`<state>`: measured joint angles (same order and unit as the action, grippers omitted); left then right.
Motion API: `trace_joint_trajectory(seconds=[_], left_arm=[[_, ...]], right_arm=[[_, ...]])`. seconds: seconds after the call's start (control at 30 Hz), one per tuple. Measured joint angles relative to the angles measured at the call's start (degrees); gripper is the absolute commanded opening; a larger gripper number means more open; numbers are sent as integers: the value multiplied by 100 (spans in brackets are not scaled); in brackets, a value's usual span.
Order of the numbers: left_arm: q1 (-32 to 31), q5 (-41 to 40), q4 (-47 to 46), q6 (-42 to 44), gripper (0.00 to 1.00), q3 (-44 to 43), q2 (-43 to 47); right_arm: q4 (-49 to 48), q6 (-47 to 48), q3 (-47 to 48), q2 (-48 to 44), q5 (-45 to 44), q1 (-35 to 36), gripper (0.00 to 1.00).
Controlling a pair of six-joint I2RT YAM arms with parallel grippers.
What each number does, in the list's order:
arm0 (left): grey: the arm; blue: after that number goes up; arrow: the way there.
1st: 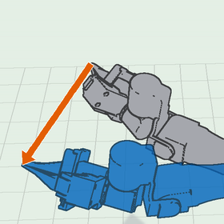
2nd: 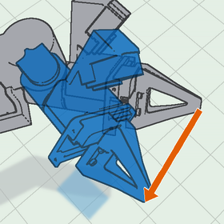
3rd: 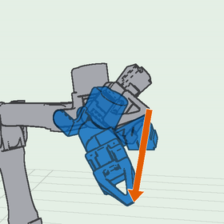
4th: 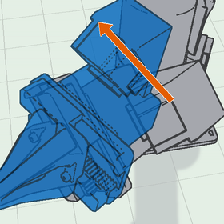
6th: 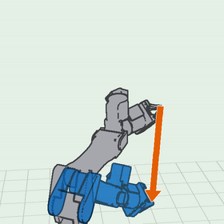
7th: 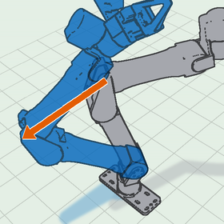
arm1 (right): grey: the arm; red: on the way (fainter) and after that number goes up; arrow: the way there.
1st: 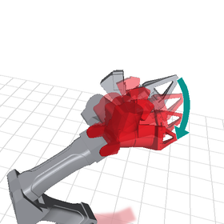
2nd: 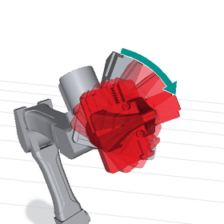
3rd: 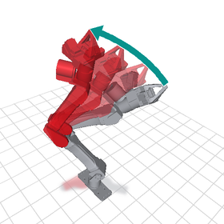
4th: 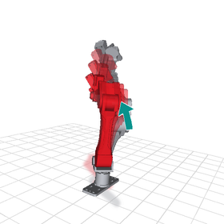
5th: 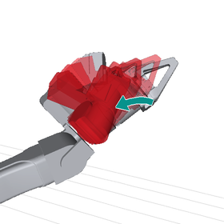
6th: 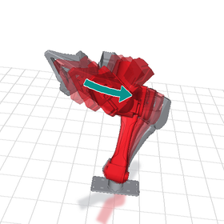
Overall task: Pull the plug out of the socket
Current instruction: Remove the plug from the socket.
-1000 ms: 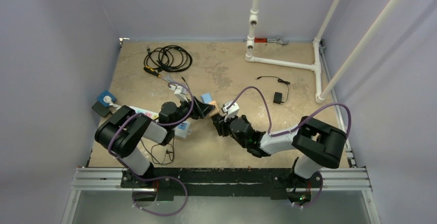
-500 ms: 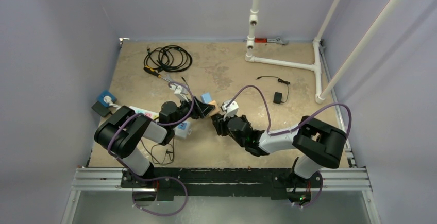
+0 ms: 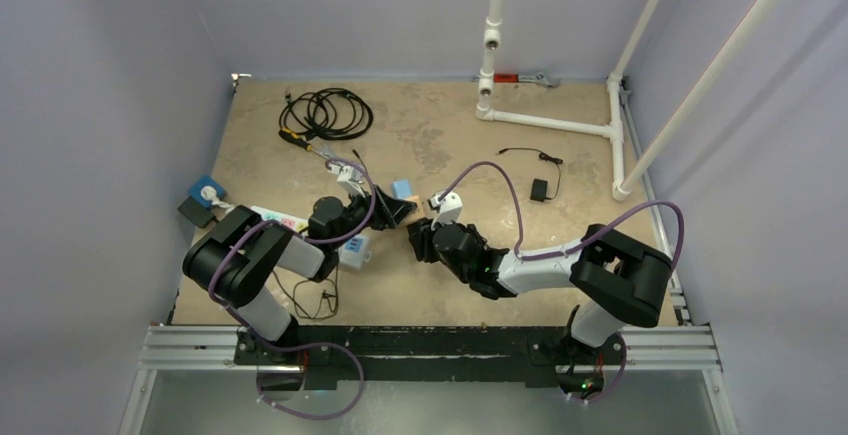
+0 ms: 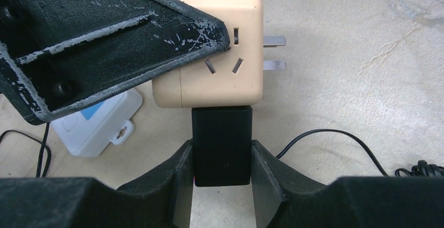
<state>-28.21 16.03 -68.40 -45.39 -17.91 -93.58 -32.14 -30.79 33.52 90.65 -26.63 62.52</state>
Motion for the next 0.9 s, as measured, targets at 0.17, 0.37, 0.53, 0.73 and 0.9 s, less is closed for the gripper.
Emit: trace_joint_trajectory(seconds=[0.17, 0.37, 0.53, 0.73, 0.9], left_arm=[[0, 0, 7, 4, 0, -4, 0], [0, 31, 81, 57, 0, -44, 0], [0, 129, 164, 55, 0, -63, 11], [0, 170, 208, 57, 0, -63, 26], [0, 175, 216, 57, 0, -70, 26]], right_arm=[[-81, 216, -28, 0, 68, -7, 0], [-404, 743, -221, -44, 326, -66, 0], [-428, 1165, -291, -96, 444, -72, 0], [-385, 1333, -291, -105, 479, -72, 0], [-365, 1217, -291, -111, 389, -63, 0]])
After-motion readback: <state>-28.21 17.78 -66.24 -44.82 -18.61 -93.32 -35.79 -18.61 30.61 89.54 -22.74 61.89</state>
